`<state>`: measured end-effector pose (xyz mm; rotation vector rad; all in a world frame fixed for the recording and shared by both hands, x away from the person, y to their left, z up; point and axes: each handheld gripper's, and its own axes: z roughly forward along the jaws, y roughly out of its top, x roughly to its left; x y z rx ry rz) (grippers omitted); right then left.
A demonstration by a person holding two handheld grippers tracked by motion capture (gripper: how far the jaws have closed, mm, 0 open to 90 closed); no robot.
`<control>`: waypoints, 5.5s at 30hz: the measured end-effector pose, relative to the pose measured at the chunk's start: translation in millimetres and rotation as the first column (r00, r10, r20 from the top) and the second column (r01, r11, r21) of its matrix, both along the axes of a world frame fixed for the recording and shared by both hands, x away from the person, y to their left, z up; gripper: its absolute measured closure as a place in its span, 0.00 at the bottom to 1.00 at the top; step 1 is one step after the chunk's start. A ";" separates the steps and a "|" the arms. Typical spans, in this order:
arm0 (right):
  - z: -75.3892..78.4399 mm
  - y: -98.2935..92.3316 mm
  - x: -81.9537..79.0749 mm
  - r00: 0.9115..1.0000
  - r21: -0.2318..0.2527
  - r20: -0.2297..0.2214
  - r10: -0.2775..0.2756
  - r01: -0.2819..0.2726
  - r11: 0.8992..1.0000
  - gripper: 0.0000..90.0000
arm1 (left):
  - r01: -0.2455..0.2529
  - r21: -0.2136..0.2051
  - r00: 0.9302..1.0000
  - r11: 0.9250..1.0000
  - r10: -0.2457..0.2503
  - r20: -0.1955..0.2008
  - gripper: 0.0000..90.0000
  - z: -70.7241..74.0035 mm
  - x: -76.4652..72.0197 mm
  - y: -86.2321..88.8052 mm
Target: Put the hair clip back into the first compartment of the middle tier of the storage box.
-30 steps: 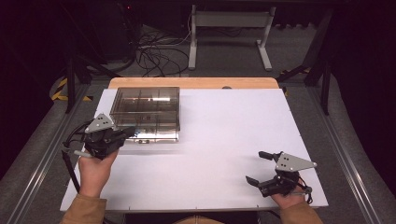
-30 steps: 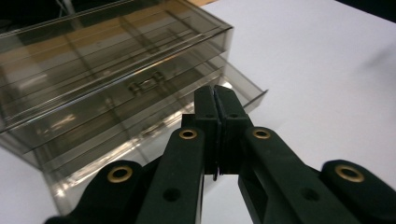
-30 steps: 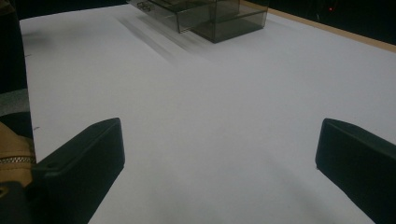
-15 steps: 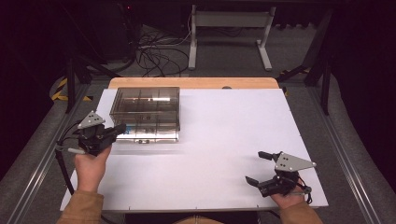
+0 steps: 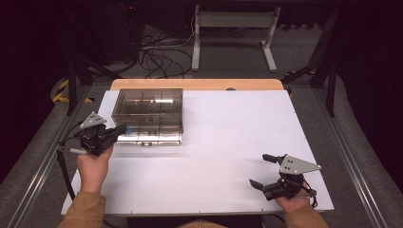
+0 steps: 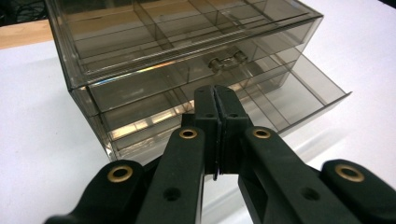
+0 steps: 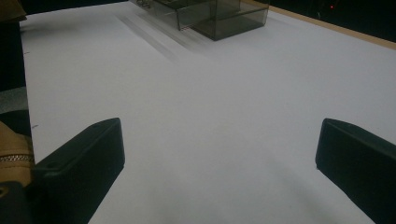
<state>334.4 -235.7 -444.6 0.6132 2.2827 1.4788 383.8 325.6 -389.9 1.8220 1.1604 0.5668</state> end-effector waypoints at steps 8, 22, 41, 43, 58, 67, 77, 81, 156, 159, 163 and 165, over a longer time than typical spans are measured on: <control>-0.2 0.1 0.2 1.000 0.000 -0.002 0.000 0.000 1.000 0.02 | -0.024 -0.010 1.000 1.000 0.024 -0.014 0.99 -5.8 7.3 4.0; -0.3 0.3 0.5 1.000 0.001 -0.003 0.001 -0.001 1.000 0.02 | -0.039 -0.013 0.999 0.999 0.039 -0.033 0.99 -10.8 14.8 5.1; -0.3 0.3 0.6 1.000 0.003 -0.003 0.001 -0.001 1.000 0.02 | -0.017 -0.033 0.992 0.999 0.012 -0.126 0.98 -18.4 22.4 5.6; -0.3 0.2 0.5 1.000 0.002 -0.003 0.000 0.000 1.000 0.02 | -0.014 -0.034 0.990 0.999 0.009 -0.141 0.98 -19.4 23.3 5.7; -0.3 -0.1 0.5 1.000 0.000 -0.002 0.000 0.000 1.000 0.02 | -0.001 -0.038 0.979 0.999 -0.007 -0.205 0.98 -25.8 29.0 4.4; -0.2 -0.1 0.3 1.000 0.000 -0.001 0.000 0.000 1.000 0.02 | 0.006 -0.035 0.975 0.999 -0.013 -0.222 0.98 -27.4 30.4 4.2; -0.3 -0.2 0.4 1.000 0.000 -0.001 0.000 0.000 1.000 0.02 | 0.007 -0.033 0.972 0.999 -0.015 -0.234 0.98 -29.0 31.9 3.9; -0.3 -0.1 0.3 1.000 0.000 -0.001 0.000 0.000 1.000 0.02 | 0.005 -0.029 0.973 1.000 -0.012 -0.232 0.98 -29.0 31.9 4.0; 0.2 0.2 -1.2 1.000 0.004 0.000 0.011 -0.011 1.000 0.02 | 0.232 0.007 0.956 0.973 -0.229 0.181 0.16 -42.7 -87.1 -42.4; 0.3 0.2 -1.6 1.000 0.003 0.001 0.013 -0.013 1.000 0.02 | 0.241 0.007 0.953 0.970 -0.238 0.186 0.15 -49.7 -92.2 -41.5; 0.4 0.1 -1.6 1.000 0.005 0.000 0.014 -0.014 1.000 0.02 | 0.231 -0.004 0.953 0.973 -0.226 0.204 0.13 -49.9 -97.2 -39.4; 0.4 0.2 -1.7 1.000 0.005 0.000 0.014 -0.014 1.000 0.02 | 0.217 -0.008 0.957 0.976 -0.211 0.198 0.11 -50.2 -97.0 -38.8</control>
